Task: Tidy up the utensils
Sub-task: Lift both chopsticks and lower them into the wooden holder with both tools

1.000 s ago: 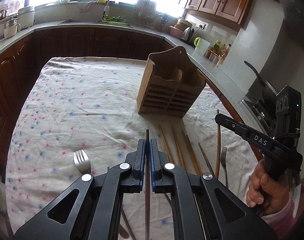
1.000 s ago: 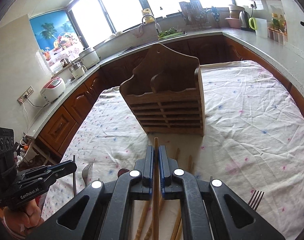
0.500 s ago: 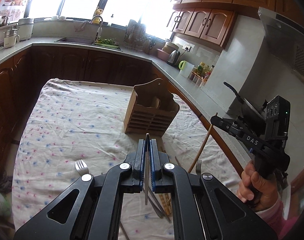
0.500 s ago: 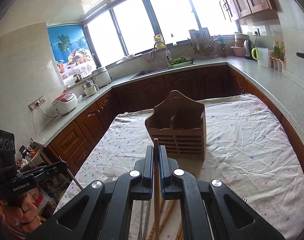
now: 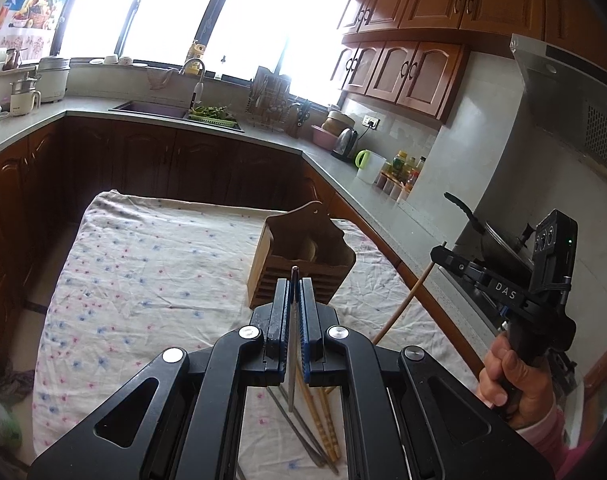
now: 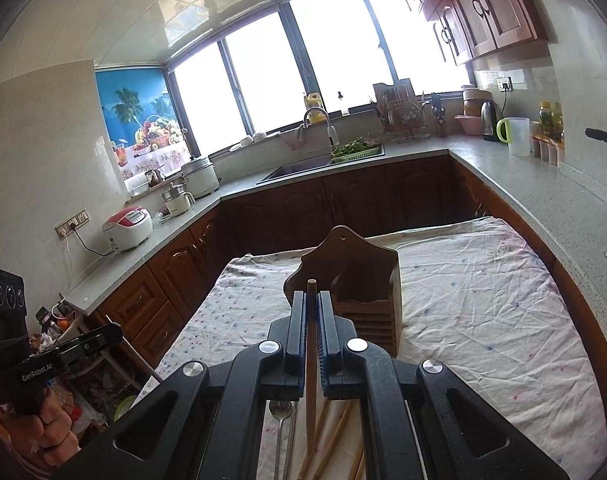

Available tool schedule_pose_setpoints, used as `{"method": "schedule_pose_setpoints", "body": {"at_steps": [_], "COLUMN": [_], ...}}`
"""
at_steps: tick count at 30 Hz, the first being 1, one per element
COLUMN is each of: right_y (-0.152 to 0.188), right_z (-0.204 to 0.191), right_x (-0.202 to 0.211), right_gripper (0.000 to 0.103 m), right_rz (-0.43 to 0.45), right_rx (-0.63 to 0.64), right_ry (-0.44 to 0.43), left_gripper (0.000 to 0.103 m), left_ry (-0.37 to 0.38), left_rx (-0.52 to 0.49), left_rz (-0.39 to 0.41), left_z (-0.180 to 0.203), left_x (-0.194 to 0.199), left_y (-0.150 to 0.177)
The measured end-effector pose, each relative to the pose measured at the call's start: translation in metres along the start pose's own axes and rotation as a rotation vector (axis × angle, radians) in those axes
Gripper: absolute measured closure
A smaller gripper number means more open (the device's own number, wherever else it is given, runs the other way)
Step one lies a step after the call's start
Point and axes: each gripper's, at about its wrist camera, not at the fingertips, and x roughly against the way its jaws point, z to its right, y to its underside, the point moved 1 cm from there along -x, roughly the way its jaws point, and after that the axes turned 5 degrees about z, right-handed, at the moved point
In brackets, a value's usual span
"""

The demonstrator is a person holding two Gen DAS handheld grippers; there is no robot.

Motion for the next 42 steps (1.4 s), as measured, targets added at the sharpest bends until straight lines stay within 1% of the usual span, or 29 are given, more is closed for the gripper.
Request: {"method": "schedule_pose_setpoints", "body": {"at_steps": [6, 14, 19, 24, 28, 32, 35, 38, 42], "right_y": [-0.012, -0.058, -0.089, -0.107, -0.103, -0.084, -0.066, -0.051, -0.04], "right_z": [0.01, 0.03, 0.041, 0.057, 0.071, 0.083, 0.094, 0.101, 0.106], "right_x": [-0.002, -0.01, -0.026, -0.051, -0.075, -0.102, -0.116, -0.122, -0.125], "right_gripper": [0.098, 0.098, 0.098, 0.098, 0.098, 0.098, 0.098, 0.098, 0.098], "right_rz": [0.029, 0.155, 0.23, 0.264, 0.262, 0.236, 0.224, 0.236, 0.235], "right_rx": [-0.021, -0.068, -0.085, -0.113, -0.137, -0.157, -0.187, -0.215, -0.238], "right_ry": [0.012, 0.042, 0.059, 0.086, 0.11, 0.131, 0.142, 0.153, 0.159], "left_gripper": [0.1, 0.1, 0.1, 0.1, 0.1, 0.1, 0.1, 0.1, 0.1], "left_ry": [0.009, 0.019, 0.01, -0.019, -0.046, -0.068, -0.088, -0.11, -0.116], "left_rx": [0.003, -0.017, -0.03, -0.015, 0.022, 0.06, 0.082, 0.104, 0.119], "left_rz": [0.044, 0.149, 0.2, 0.222, 0.21, 0.192, 0.2, 0.203, 0.193], "left_z": [0.001, 0.011, 0.014, 0.006, -0.007, -0.018, -0.023, -0.029, -0.031], "left_x": [-0.009, -0.028, -0.055, -0.094, -0.13, -0.161, -0.176, -0.188, -0.201], "left_y": [-0.02, -0.068, -0.098, -0.114, -0.114, -0.102, -0.088, -0.076, -0.063]}}
